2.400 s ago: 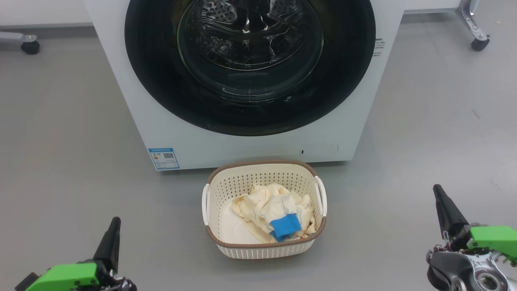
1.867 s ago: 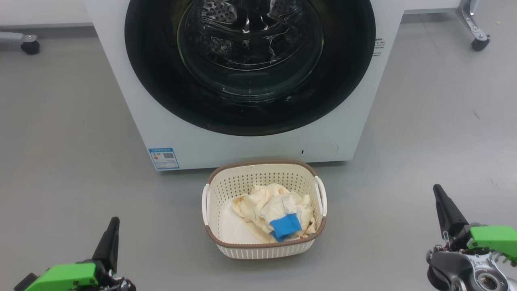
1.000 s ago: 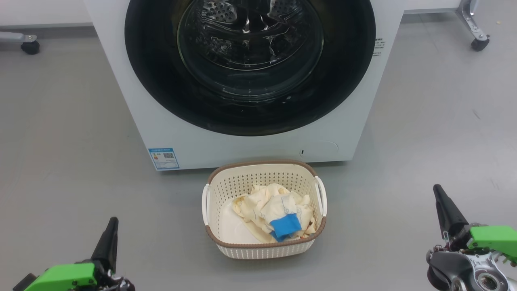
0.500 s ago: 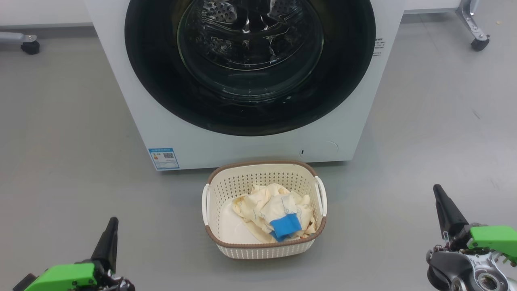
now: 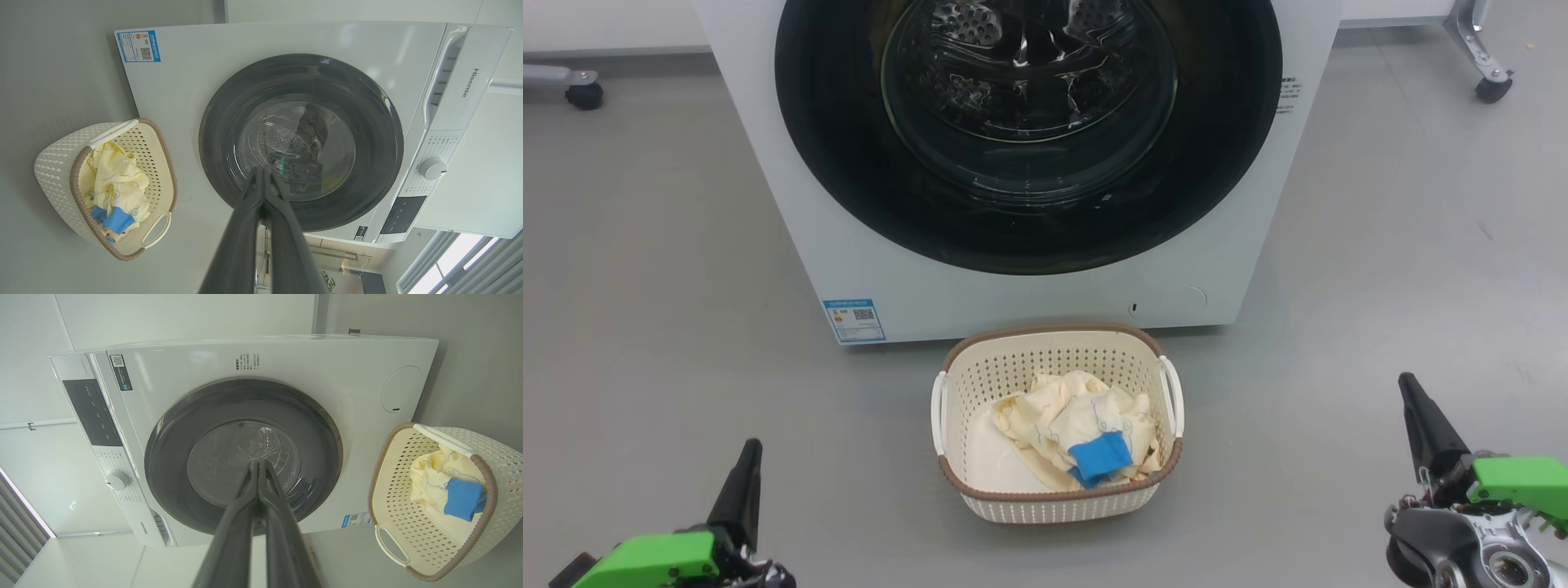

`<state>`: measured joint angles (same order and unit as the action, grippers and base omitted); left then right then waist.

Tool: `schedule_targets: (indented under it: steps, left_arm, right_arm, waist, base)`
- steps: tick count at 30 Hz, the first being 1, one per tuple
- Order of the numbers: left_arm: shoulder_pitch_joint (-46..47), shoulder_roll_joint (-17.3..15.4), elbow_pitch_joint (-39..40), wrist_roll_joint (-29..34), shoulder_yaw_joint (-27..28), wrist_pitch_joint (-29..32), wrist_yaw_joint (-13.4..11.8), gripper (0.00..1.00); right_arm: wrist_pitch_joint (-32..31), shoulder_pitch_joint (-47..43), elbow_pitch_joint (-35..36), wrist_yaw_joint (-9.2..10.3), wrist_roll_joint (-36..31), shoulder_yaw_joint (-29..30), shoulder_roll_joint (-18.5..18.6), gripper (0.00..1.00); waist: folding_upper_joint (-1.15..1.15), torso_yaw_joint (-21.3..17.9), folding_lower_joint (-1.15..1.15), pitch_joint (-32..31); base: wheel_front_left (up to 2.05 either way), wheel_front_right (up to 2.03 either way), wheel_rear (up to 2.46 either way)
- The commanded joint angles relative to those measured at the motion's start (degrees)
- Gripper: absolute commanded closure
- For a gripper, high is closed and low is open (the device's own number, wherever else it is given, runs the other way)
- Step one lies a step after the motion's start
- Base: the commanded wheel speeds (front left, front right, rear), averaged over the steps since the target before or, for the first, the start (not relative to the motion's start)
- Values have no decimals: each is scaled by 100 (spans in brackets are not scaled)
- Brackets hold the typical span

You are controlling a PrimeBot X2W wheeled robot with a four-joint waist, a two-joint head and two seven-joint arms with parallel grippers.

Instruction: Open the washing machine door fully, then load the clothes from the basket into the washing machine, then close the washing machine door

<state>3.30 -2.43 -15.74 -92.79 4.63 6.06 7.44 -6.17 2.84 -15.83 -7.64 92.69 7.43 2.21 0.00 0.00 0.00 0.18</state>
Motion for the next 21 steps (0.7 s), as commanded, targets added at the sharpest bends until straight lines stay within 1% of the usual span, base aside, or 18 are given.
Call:
schedule_targets:
  steps: [1, 21]
  left_arm:
    - [289, -48, 170, 63, 190, 44, 4, 100]
    - [289, -47, 170, 65, 192, 45, 4, 100]
  right_arm:
    - [-36, 335, 180, 15, -57, -86, 67, 100]
    - [-36, 335, 180, 15, -57, -85, 67, 100]
  waist:
    - [0, 0, 0, 0]
    - [0, 0, 0, 0]
  base:
    - [0, 0, 0]
    - [0, 0, 0]
